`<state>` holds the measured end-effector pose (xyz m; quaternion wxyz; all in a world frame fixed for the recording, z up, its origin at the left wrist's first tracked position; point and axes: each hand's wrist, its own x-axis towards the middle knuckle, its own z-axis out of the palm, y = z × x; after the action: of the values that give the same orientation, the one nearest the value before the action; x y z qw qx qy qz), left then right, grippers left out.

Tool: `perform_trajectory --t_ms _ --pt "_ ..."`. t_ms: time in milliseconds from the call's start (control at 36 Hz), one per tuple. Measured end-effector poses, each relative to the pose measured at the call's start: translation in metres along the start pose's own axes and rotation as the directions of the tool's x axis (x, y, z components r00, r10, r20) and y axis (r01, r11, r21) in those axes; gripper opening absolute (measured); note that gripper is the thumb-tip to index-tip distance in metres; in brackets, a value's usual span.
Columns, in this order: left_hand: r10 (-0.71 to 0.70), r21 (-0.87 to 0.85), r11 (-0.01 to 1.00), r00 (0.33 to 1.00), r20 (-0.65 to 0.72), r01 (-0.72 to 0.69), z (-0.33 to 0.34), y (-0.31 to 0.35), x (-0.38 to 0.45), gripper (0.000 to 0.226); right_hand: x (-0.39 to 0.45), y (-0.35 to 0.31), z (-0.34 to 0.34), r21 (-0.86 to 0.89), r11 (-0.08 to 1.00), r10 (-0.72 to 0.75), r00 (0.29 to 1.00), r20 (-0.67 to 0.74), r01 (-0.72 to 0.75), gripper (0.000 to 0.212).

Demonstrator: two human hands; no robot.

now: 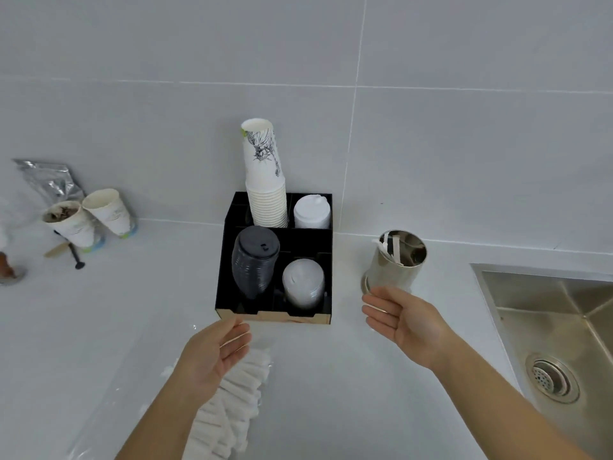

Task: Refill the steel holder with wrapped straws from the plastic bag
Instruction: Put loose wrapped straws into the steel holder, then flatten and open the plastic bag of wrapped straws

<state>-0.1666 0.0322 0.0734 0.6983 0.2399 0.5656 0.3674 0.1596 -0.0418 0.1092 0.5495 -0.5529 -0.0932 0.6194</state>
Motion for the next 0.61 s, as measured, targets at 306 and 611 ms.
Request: perform_trajectory --t_ms 306,611 --pt "-0.005 0.071 0.997 0.974 -0.226 0.022 -0.124 0.003 -0.008 0.015 0.008 0.087 0.048 -0.101 0.974 0.2 0.979 -0.034 -0.202 0.027" --pt "0.291 0.577 0.817 0.868 -0.401 -0.007 -0.215 0.014 0.023 0.022 0.002 0.167 0.086 -0.187 0.934 0.285 0.95 -0.125 -0.305 0.026"
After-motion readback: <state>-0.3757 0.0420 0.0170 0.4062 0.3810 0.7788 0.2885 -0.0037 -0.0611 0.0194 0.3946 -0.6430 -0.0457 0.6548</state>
